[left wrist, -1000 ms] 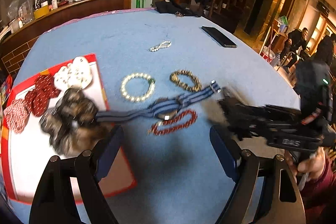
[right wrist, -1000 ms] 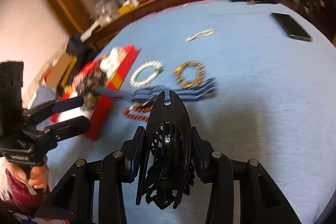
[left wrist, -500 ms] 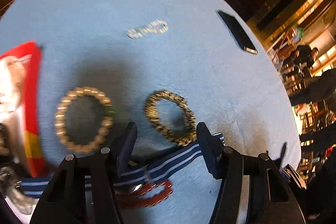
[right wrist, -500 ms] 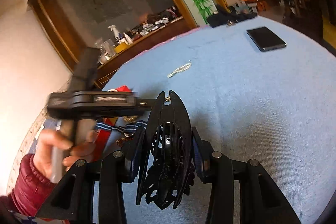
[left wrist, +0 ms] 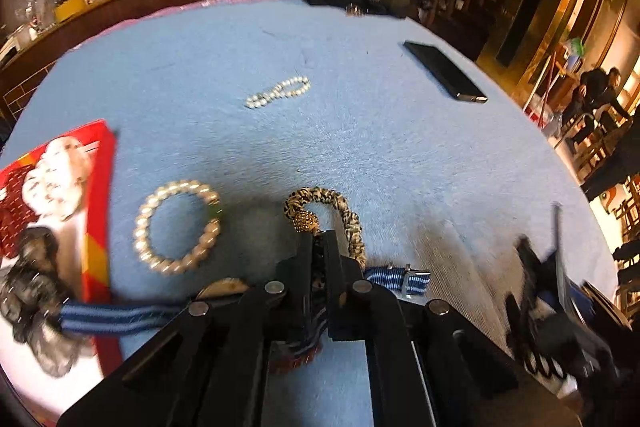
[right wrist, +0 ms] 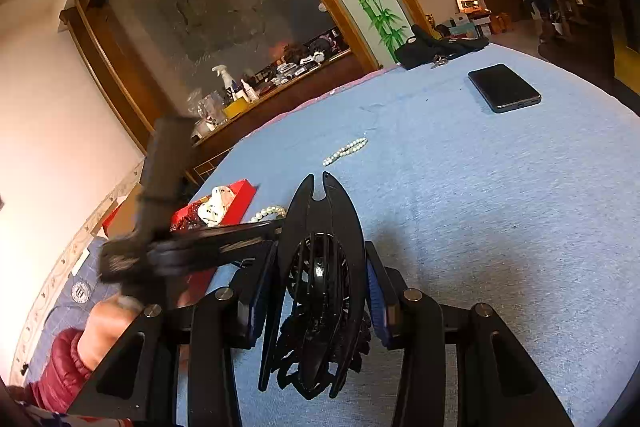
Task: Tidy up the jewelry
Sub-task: 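Grasp the gold leopard-print bracelet with the left gripper while the right holds the claw clip, then carry the gold bracelet into the box with the left gripper while the right carries the claw clip there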
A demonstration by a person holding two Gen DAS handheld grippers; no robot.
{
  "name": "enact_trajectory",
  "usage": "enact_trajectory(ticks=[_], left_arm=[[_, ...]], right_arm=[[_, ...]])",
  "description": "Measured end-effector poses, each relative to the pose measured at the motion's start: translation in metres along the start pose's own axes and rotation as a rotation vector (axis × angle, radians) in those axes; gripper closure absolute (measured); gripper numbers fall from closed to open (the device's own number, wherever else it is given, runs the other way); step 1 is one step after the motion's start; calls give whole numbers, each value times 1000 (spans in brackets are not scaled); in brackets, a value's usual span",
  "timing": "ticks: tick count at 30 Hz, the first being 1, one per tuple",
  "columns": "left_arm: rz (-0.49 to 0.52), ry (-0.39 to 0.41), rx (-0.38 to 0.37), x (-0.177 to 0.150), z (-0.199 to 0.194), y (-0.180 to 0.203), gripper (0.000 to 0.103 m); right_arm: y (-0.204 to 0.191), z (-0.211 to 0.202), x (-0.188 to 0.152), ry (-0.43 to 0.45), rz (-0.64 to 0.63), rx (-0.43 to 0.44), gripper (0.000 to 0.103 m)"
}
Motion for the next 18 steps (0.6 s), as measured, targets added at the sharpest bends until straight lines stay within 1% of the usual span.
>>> enact_trajectory(ticks=[2, 9, 14, 18], left_arm=[[0, 28, -4, -3, -14, -2, 99], [-29, 123, -61, -4, -68, -16, 99], [-43, 167, -80, -9, -96, -27, 99], [-69, 196, -82, -18, -114, -42, 99]], right_arm=[[0, 2, 0, -4, -1, -4, 58], [3, 3, 0, -1, -2, -25, 58], [2, 6, 0, -10, -12, -50, 58], [2, 5, -1, -11, -14, -73, 58]])
Point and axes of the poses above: each gripper's, at about its wrist camera, not at the fingertips, and z roughly the way its jaws point, y to its right, x to its top, the point moved 6 cm from there along z, roughly the way its jaws point, and after that the axes turned 4 degrees about x, right-handed, at the moved point
